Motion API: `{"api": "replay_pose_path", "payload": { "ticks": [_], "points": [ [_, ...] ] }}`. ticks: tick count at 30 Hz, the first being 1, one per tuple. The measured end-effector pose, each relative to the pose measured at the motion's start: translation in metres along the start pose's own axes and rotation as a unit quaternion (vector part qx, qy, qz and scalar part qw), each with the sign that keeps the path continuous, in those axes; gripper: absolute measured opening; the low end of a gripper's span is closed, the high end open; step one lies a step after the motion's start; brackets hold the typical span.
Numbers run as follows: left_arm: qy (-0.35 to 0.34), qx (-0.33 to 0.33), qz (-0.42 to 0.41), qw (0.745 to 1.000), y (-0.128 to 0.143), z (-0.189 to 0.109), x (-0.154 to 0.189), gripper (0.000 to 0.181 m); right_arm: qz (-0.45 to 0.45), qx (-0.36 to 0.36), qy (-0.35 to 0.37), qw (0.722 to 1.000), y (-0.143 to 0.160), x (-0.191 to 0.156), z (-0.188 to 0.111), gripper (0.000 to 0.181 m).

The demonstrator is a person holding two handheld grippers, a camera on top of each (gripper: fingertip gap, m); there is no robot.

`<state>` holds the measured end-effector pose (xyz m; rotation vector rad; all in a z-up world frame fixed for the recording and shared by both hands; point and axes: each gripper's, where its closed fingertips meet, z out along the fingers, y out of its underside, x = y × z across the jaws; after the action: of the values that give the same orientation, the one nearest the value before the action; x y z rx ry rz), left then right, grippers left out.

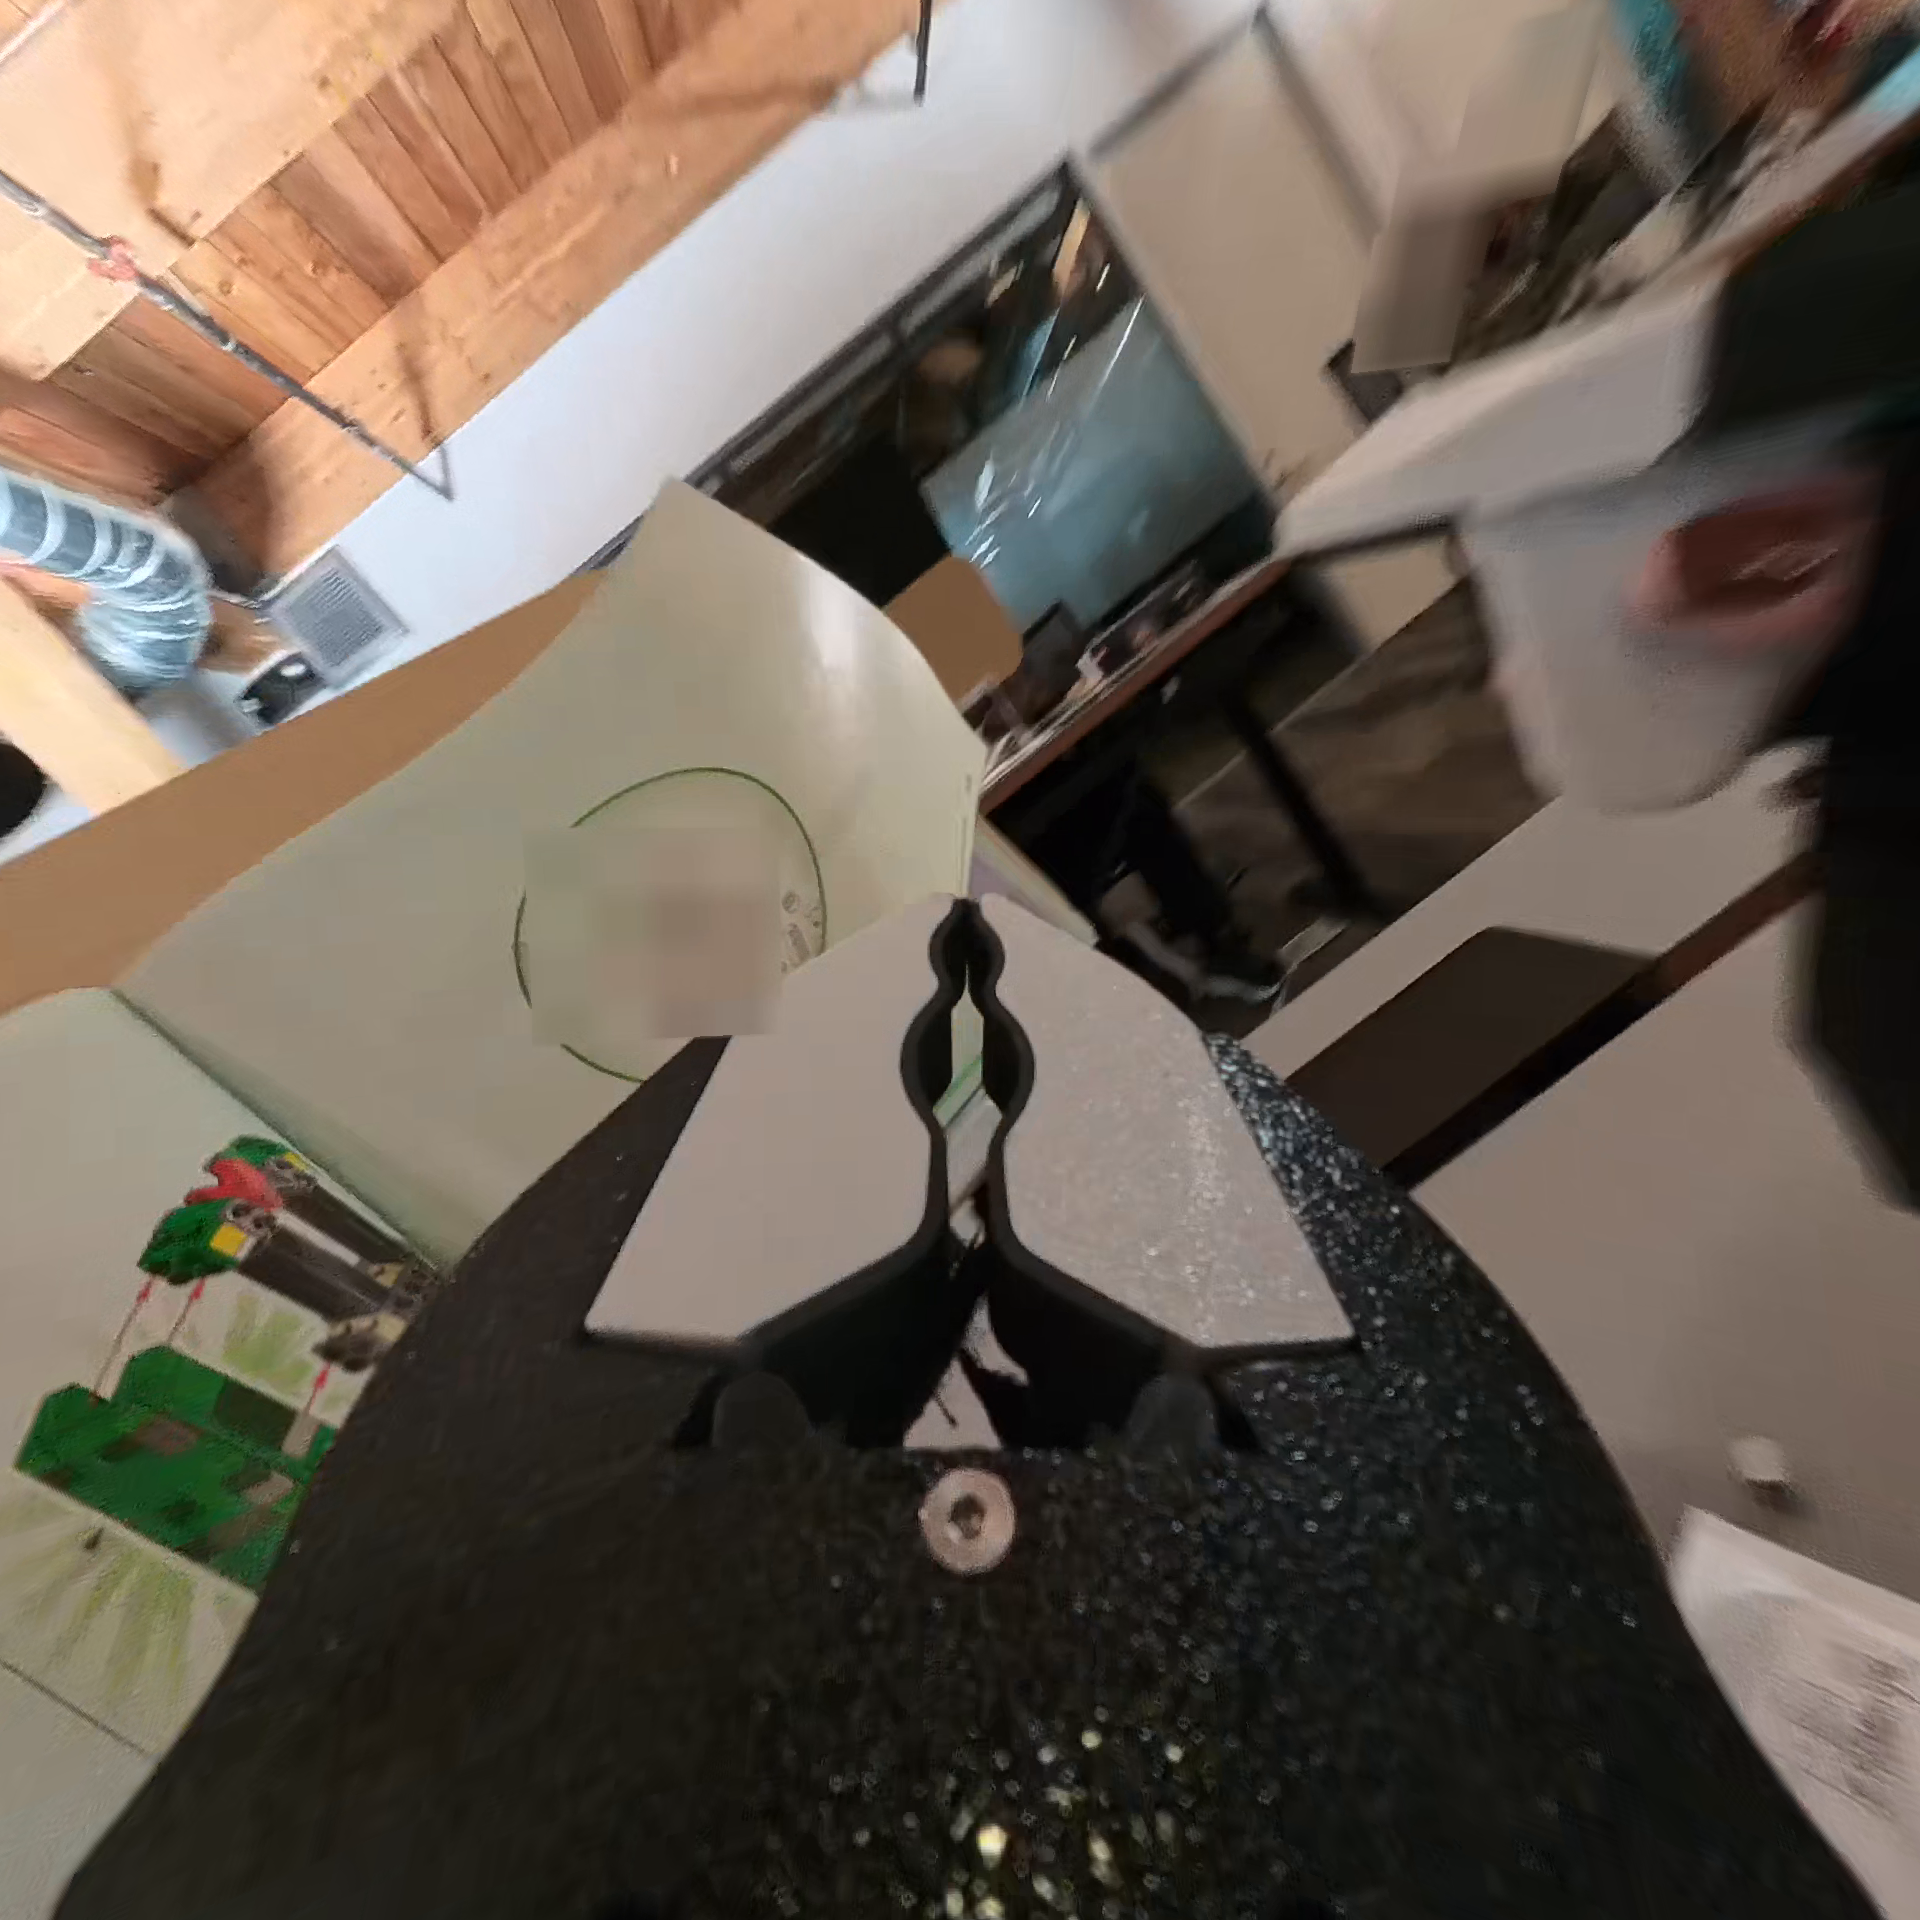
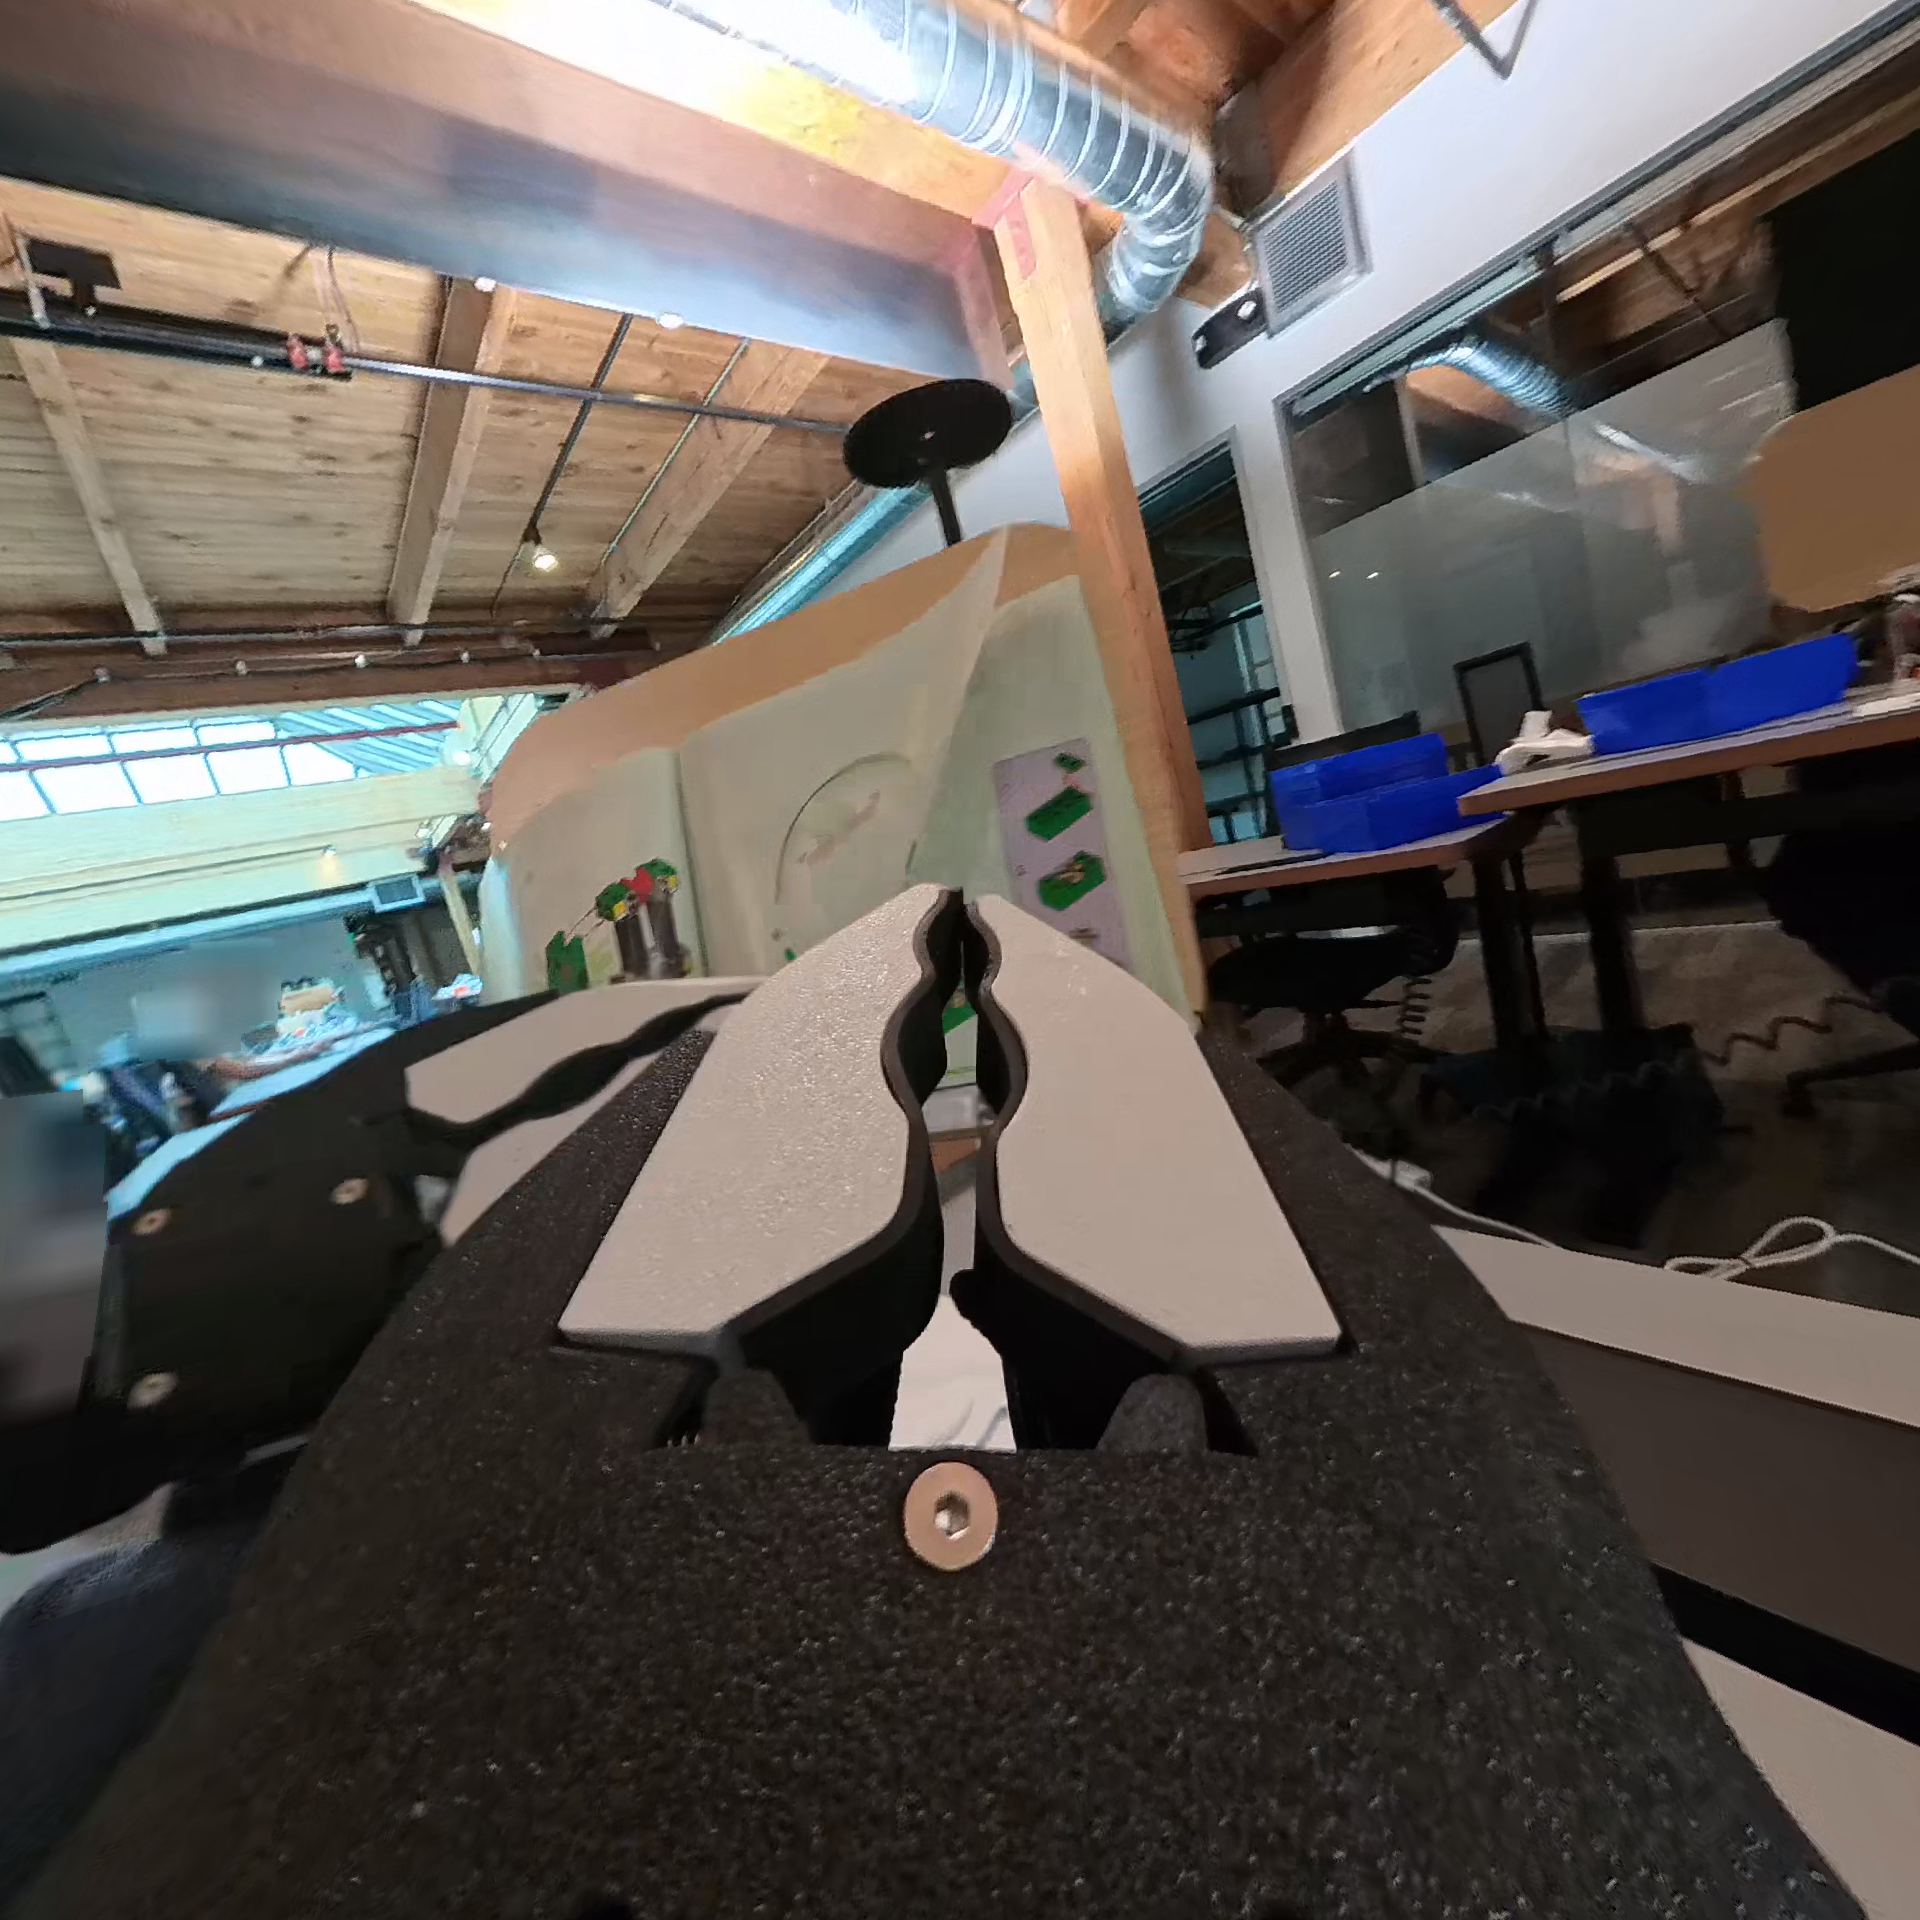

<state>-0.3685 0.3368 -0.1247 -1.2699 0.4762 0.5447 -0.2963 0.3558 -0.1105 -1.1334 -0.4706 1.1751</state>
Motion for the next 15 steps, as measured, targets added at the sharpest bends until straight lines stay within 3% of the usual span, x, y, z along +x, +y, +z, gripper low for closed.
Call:
{"api": "replay_pose_path", "payload": {
  "ticks": [1, 6, 12, 13, 15],
  "points": [
    [0.013, 0.019, -0.024, 0.999, -0.005, -0.009, -0.001, 0.0, -0.002, -0.007, -0.011, 1.0, 0.005, -0.008, 0.006, 0.0],
    [0.106, 0.066, -0.125, 0.984, -0.016, -0.044, 0.0, 0.0, -0.024, -0.027, -0.041, 0.999, 0.027, -0.042, 0.031, 0.0],
    [0.24, 0.015, -0.188, 0.952, -0.009, -0.061, 0.016, 0.001, -0.042, -0.039, -0.067, 0.996, 0.044, -0.064, 0.048, 0.0],
    [0.245, 0.007, -0.186, 0.951, -0.008, -0.062, 0.015, 0.024, -0.042, -0.038, -0.072, 0.996, 0.046, -0.066, 0.05, 0.0],
    [0.257, -0.027, -0.199, 0.945, -0.004, -0.066, 0.011, 0.036, -0.04, -0.035, -0.08, 0.995, 0.047, -0.069, 0.052, 0.0]
  ]
}}
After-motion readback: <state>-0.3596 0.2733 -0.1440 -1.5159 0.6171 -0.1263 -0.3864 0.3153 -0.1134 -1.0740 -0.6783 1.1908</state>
